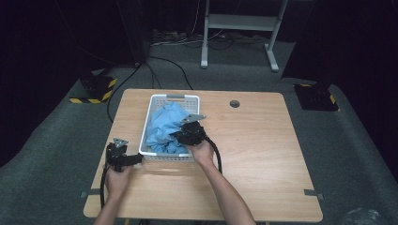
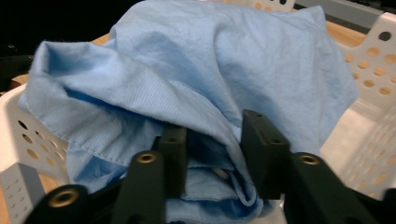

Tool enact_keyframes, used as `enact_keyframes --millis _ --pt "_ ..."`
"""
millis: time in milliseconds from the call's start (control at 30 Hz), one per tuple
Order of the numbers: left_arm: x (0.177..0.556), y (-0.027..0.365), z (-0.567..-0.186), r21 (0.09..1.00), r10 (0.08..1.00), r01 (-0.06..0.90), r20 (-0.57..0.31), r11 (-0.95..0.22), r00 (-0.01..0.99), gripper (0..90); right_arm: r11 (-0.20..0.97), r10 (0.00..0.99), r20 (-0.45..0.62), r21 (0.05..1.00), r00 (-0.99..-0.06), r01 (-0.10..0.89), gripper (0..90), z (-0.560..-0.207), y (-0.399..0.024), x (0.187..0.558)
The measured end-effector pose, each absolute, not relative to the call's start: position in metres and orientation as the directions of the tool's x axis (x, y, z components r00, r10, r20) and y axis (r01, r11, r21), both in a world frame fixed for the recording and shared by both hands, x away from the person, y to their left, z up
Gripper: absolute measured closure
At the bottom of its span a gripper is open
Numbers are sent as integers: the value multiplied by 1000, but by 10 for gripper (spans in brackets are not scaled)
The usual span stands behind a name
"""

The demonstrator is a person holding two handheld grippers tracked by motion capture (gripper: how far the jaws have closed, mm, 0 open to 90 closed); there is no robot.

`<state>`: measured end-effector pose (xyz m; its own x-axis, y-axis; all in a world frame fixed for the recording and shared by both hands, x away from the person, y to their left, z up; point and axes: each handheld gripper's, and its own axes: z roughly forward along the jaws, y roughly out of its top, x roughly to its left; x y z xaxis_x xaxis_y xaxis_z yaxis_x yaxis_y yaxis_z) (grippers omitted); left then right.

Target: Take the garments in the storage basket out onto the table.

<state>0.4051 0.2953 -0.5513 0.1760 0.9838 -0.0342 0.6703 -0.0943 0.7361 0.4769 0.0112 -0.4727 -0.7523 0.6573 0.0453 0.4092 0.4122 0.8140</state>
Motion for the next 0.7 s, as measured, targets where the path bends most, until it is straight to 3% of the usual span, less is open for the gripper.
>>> enact_keyframes --millis 167,333,700 --pt "405 296 -551 737 984 670 -40 -90 176 84 399 643 94 806 -760 437 809 -473 7 481" --pt "405 296 -551 737 984 670 -41 -89 176 84 374 638 126 811 -759 449 872 -468 -2 482" --pt "405 296 -551 738 984 669 -43 -87 176 85 267 631 170 868 -757 418 879 -451 -17 478"
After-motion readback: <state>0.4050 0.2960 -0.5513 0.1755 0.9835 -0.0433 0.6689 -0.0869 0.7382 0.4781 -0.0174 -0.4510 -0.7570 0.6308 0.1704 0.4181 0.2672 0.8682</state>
